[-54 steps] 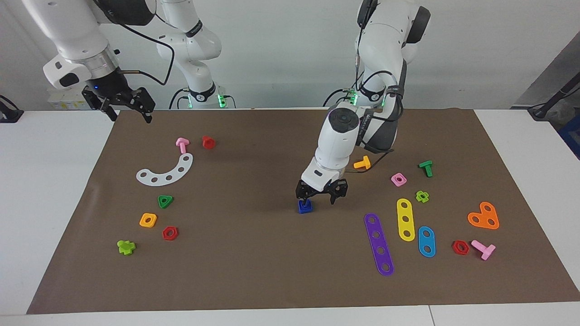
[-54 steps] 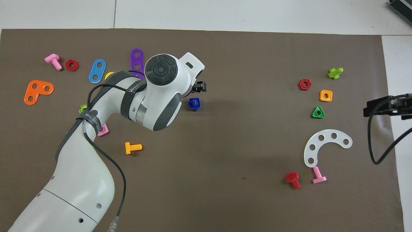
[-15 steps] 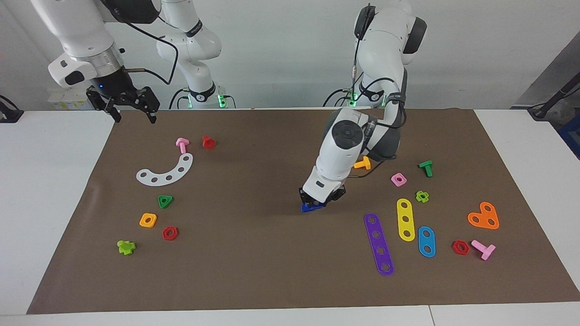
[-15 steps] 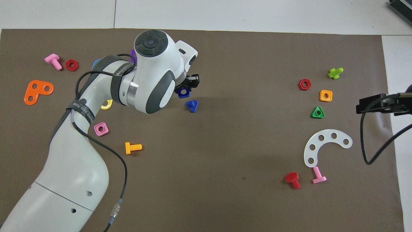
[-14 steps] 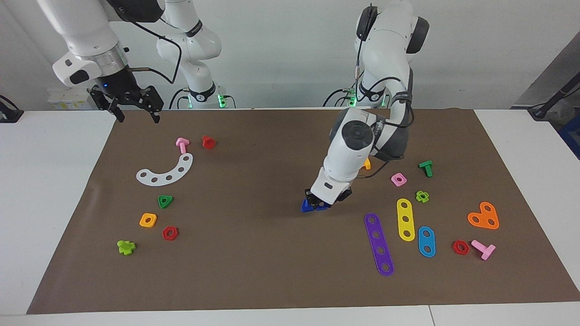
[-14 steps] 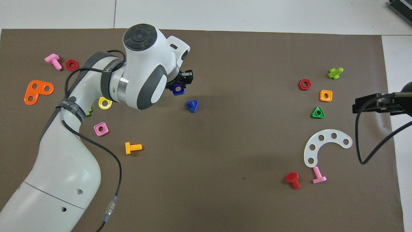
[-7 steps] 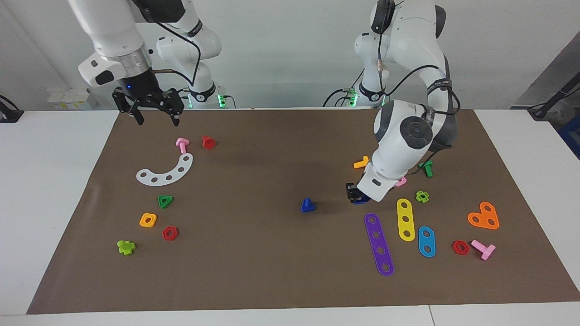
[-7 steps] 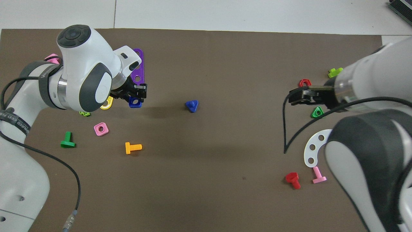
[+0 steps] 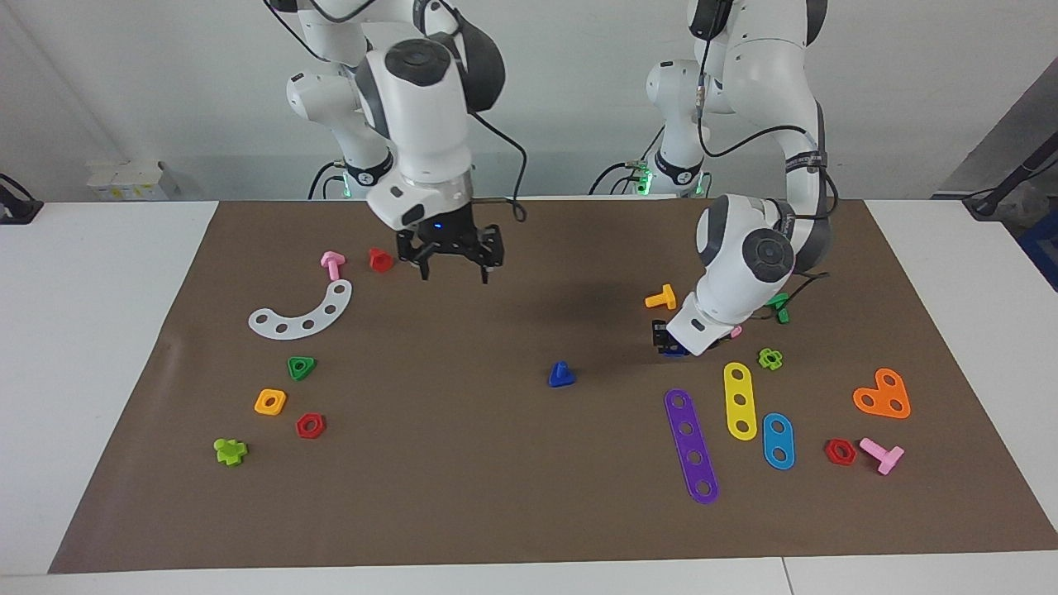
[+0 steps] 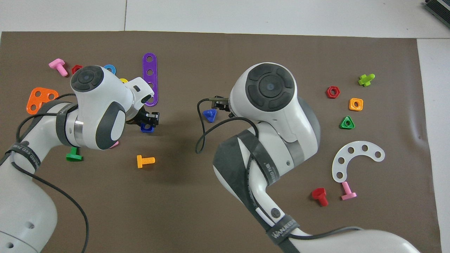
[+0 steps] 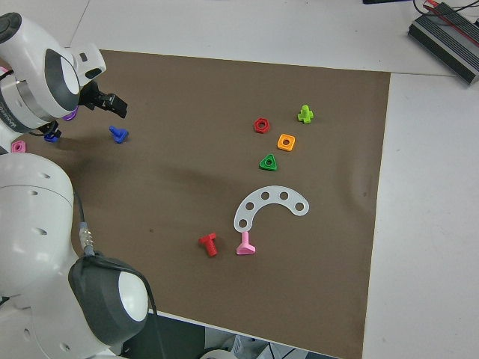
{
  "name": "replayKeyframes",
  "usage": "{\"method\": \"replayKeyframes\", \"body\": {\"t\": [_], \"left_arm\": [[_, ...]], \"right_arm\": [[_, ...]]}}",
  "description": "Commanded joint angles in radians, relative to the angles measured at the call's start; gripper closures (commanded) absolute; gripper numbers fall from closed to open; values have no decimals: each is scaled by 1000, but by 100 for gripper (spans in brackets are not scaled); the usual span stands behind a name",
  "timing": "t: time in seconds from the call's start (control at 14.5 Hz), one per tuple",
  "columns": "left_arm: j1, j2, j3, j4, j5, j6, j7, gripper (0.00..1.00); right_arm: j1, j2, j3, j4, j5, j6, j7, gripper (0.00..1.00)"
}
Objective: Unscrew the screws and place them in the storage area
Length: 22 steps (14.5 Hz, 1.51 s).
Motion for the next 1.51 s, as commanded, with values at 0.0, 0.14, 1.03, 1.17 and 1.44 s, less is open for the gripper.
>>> {"method": "replayKeyframes", "body": {"t": [0.0,0.14,1.03,1.17,1.44], "left_arm": [[3,-60,3,-93,-2,54,41,61],[3,-64,9,-94,0,58,44,21],[126,-181,60,201,100,-425,95,0],[127,-198,63,260,114,-516,90,0],[155,-261,66,324,110,-605,87,0]], "right_arm": [[4,100,10,60,15,79,16,0],[15,198,29,112,6,126,33,0],[45,280,29,26,-16,290,-3,54],[45,280,29,26,-16,290,-3,55],[47,280,27,41,-17,272,-6,100]]}}
